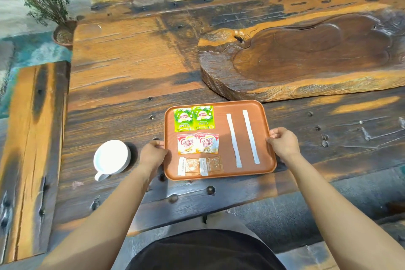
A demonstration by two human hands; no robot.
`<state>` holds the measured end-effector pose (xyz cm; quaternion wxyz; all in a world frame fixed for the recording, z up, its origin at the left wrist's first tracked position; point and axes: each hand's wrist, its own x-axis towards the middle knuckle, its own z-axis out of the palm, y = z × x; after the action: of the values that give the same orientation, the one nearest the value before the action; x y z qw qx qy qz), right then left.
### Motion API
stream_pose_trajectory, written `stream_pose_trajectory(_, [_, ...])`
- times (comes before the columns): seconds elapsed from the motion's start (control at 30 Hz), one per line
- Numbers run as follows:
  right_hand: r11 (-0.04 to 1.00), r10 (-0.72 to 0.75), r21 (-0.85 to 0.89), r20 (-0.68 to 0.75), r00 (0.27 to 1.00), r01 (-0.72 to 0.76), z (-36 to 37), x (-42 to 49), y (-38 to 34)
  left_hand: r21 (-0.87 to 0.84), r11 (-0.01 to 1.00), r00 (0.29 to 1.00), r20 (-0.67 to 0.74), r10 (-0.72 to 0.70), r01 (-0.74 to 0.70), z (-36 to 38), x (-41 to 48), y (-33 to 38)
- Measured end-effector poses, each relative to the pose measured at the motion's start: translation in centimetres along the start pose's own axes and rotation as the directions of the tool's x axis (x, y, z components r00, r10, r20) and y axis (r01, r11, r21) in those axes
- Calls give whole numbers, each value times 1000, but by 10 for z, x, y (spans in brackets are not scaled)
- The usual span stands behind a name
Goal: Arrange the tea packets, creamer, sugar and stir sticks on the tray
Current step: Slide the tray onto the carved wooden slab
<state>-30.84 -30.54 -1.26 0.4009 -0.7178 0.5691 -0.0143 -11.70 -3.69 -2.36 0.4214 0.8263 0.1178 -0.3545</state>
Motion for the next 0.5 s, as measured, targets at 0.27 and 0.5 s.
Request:
stream_pose_trajectory(0.27, [999,-14,32,-72,997,17,-5,-10,-18,-48,996,996,27,82,-80,-18,3,22])
stream_pose_trajectory(0.5, [990,-40,126,-148,988,59,-23,-8,-29,-97,979,982,55,183,-177,-17,1,52])
